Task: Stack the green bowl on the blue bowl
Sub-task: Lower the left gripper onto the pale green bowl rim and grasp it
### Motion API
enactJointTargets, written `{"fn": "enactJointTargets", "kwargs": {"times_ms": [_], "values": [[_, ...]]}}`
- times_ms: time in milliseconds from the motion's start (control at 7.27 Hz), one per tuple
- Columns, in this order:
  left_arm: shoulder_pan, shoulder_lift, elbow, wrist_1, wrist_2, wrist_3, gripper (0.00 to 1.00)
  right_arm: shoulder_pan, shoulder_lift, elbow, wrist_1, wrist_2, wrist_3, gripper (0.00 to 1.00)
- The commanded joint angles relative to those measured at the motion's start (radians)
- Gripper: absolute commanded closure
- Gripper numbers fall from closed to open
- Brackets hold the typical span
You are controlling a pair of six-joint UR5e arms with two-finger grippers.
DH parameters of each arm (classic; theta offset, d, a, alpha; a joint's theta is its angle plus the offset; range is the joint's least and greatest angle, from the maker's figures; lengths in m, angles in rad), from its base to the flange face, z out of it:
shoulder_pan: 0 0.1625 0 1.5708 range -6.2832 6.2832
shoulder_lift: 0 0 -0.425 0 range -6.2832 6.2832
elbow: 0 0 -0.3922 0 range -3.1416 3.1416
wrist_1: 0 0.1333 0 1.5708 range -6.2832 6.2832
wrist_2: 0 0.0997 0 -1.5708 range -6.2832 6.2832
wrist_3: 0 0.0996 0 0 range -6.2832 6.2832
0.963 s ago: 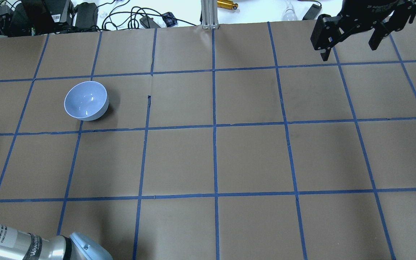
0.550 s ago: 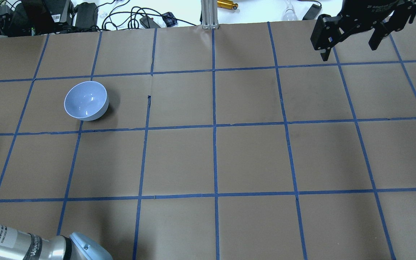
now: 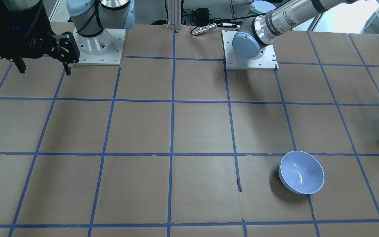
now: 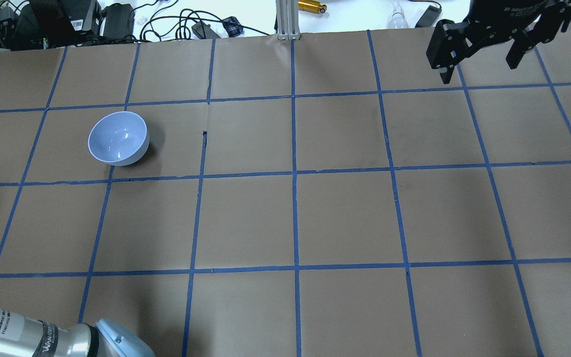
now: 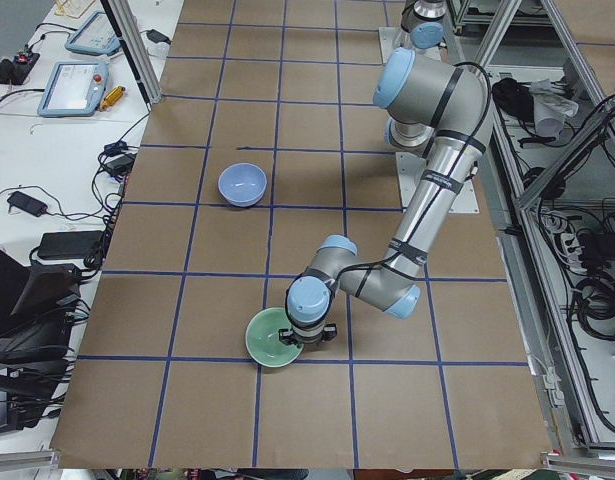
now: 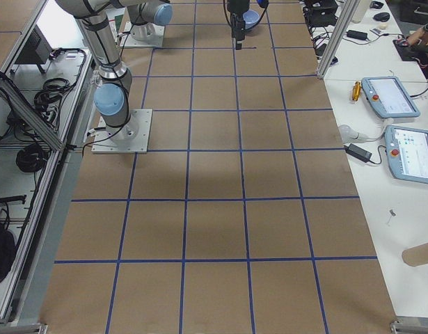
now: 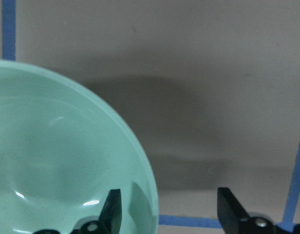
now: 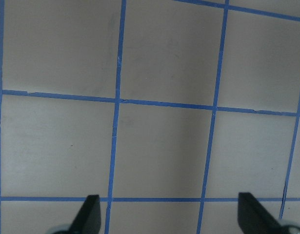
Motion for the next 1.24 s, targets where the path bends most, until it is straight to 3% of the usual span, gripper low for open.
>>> {"fn": "enactJointTargets", "kwargs": {"times_ms": [0, 138, 1101], "values": [[0.000, 0.003, -0.017, 0.002, 0.000, -0.004, 0.94, 0.000, 0.000, 0.000, 0.000, 0.000, 0.000, 0.00], [-0.002, 0.007, -0.024, 0.002, -0.001, -0.009, 1.00, 0.000, 0.000, 0.000, 0.000, 0.000, 0.000, 0.00], [-0.002, 0.035, -0.024, -0.016, 0.000, 0.000, 1.00, 0.000, 0.000, 0.000, 0.000, 0.000, 0.000, 0.00]]}}
